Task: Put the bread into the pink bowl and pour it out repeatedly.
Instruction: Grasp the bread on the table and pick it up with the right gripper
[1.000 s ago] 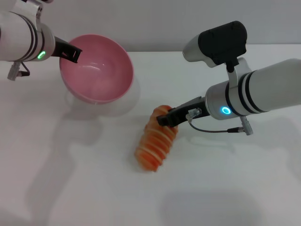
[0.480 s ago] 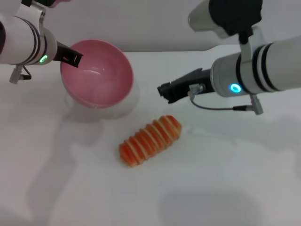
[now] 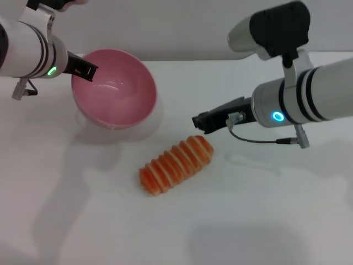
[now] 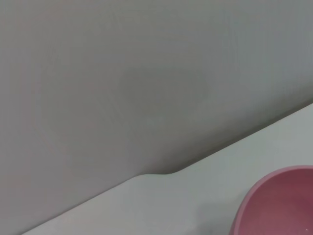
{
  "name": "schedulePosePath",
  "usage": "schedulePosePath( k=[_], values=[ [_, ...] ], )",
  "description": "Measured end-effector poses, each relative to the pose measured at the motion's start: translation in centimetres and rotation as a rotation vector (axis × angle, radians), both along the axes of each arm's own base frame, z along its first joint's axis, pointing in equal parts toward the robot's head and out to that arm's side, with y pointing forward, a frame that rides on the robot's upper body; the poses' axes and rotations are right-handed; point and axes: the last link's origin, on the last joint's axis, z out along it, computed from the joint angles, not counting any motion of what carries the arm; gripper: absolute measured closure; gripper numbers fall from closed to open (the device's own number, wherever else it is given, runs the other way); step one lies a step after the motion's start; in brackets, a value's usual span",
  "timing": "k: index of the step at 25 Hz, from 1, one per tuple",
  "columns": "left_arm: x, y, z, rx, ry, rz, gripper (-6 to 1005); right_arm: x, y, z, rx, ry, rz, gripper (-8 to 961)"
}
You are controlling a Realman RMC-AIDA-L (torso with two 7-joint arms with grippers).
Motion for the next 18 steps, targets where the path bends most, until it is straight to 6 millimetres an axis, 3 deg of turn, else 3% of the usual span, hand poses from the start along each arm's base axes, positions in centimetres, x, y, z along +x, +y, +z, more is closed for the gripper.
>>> schedulePosePath(
  k=[11, 18],
  values=[
    [0.2, 0.0, -0.1, -0.002, 0.001, -0.007, 953, 1.1, 0.3, -0.5, 0.012, -0.001, -0.032, 669],
    [0.4, -0.1, -0.2, -0.006, 0.004, -0.012, 953, 2.0, 0.7, -1.1, 0.011, -0.012, -0.059, 360]
  ],
)
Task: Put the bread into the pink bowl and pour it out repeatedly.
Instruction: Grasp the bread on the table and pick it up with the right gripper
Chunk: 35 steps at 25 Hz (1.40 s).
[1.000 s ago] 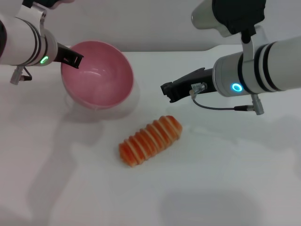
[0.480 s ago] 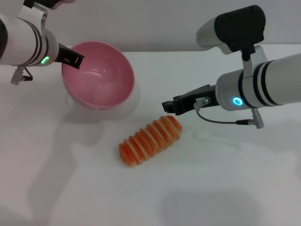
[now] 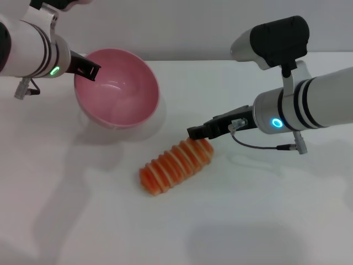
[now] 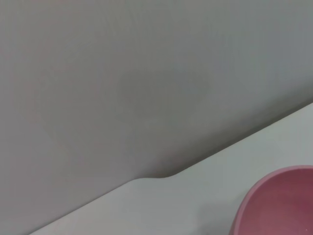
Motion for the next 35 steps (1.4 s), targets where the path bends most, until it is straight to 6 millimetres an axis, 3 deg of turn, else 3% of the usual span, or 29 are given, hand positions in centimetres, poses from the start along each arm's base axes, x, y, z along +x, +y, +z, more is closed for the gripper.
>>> schedulePosePath(
  k=[4, 35],
  values=[
    [0.0, 0.0, 0.0, 0.0, 0.0, -0.003, 953, 0.3, 0.2, -0.5, -0.004, 0.014, -0.021, 203],
    [0.0, 0.1, 0.0, 0.002, 0.0, -0.004, 953, 1.6, 0.1, -3.2, -0.055, 0.051, -0.089, 202]
  ],
)
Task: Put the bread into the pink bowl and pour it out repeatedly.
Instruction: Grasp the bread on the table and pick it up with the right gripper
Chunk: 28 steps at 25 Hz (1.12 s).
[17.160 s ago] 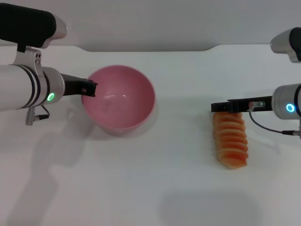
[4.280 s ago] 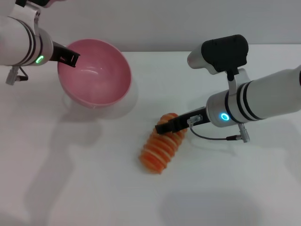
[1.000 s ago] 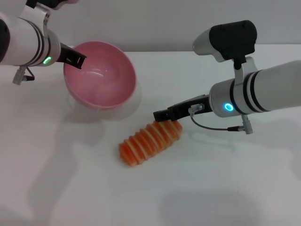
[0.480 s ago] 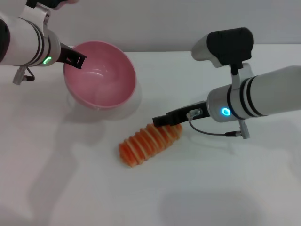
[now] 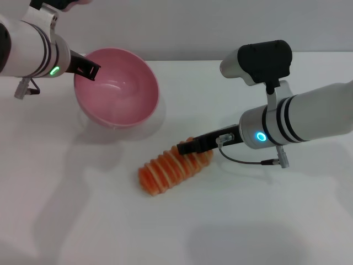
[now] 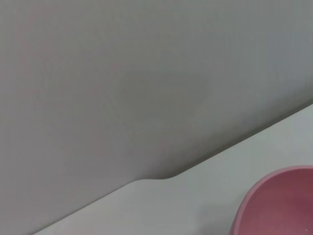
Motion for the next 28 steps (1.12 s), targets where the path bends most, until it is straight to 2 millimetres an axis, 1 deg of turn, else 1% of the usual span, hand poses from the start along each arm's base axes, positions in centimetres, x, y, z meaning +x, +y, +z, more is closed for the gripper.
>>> schedulePosePath(
  k=[12, 18, 23, 28],
  values=[
    [0.02, 0.0, -0.01, -0.005, 0.007, -0.006, 953, 0.86, 0.41, -0.33, -0.013, -0.033, -0.033, 202],
    [0.04, 0.0, -0.01, -0.006, 0.007, -0.007, 953, 0.84, 0.37, -0.27, -0.015, -0.04, -0.026, 202],
    [-0.07, 0.03, 0.08, -0.004, 0.007, -0.004, 953, 0.6, 0.25, -0.36, -0.024, -0.057, 0.007, 343],
    [-0.14, 0.03, 0.15, -0.001, 0.005, -0.002, 953, 0.45, 0.22, -0.26, -0.022, -0.067, 0.029, 386]
  ],
)
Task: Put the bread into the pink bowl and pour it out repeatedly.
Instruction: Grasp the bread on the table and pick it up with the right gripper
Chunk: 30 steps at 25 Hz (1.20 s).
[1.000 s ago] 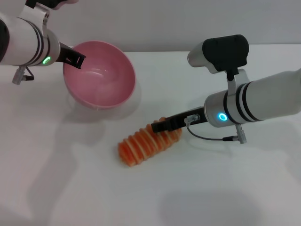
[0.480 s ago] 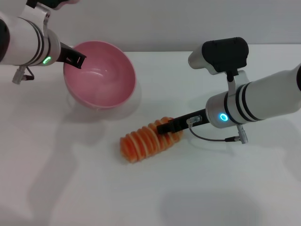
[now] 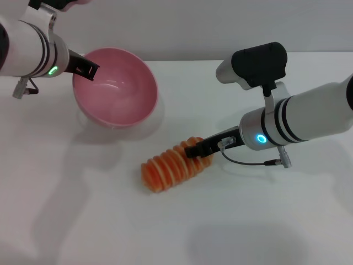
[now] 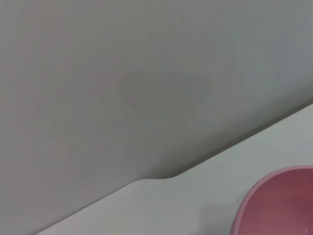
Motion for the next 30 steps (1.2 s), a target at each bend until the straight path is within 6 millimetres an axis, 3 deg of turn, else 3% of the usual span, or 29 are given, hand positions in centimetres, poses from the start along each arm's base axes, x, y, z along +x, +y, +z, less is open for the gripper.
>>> schedulePosePath(
  k=[30],
  values=[
    [0.1, -0.1, 0.0, -0.002, 0.0, 0.0, 953, -1.2, -0.6, 1.4, 0.03, 0.018, 0.078, 625]
  ],
)
